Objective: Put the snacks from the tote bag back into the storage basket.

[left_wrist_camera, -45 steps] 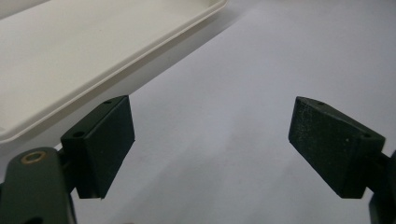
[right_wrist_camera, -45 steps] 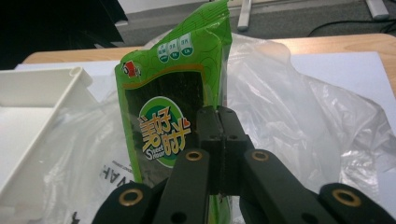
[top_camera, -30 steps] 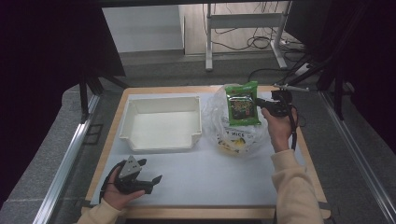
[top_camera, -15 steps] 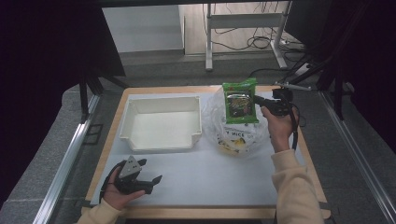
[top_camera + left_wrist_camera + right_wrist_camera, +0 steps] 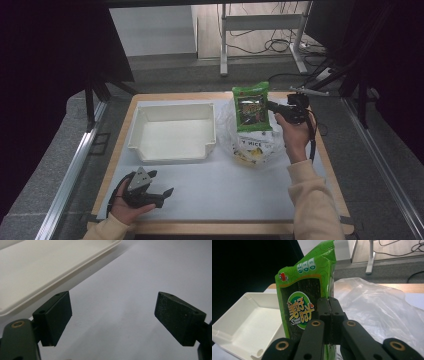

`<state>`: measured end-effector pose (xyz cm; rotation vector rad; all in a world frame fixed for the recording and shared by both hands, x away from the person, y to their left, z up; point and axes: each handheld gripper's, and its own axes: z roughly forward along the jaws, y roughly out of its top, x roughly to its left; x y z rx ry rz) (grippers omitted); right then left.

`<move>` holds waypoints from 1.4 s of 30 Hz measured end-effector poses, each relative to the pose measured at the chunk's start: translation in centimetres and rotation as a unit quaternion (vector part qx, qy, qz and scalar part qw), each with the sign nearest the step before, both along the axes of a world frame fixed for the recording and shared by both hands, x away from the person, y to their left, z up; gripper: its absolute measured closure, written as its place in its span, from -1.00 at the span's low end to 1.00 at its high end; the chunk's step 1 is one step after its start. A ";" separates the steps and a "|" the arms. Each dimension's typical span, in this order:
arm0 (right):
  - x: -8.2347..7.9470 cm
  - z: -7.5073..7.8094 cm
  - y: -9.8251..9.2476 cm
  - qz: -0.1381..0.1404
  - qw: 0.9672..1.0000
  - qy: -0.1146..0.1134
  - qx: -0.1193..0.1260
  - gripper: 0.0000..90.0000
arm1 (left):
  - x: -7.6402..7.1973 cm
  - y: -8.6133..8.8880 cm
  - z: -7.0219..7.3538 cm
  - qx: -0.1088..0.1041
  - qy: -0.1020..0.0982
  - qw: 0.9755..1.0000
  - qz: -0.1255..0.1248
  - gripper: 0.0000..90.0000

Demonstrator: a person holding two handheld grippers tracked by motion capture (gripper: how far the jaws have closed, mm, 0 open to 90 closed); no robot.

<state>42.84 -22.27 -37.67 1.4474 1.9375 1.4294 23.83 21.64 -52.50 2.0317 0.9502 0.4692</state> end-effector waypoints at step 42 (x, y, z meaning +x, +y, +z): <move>1.0 -0.8 6.6 0.070 0.997 0.007 0.025 1.00 | 0.0 0.1 0.0 0.000 0.001 1.000 -0.001 -0.68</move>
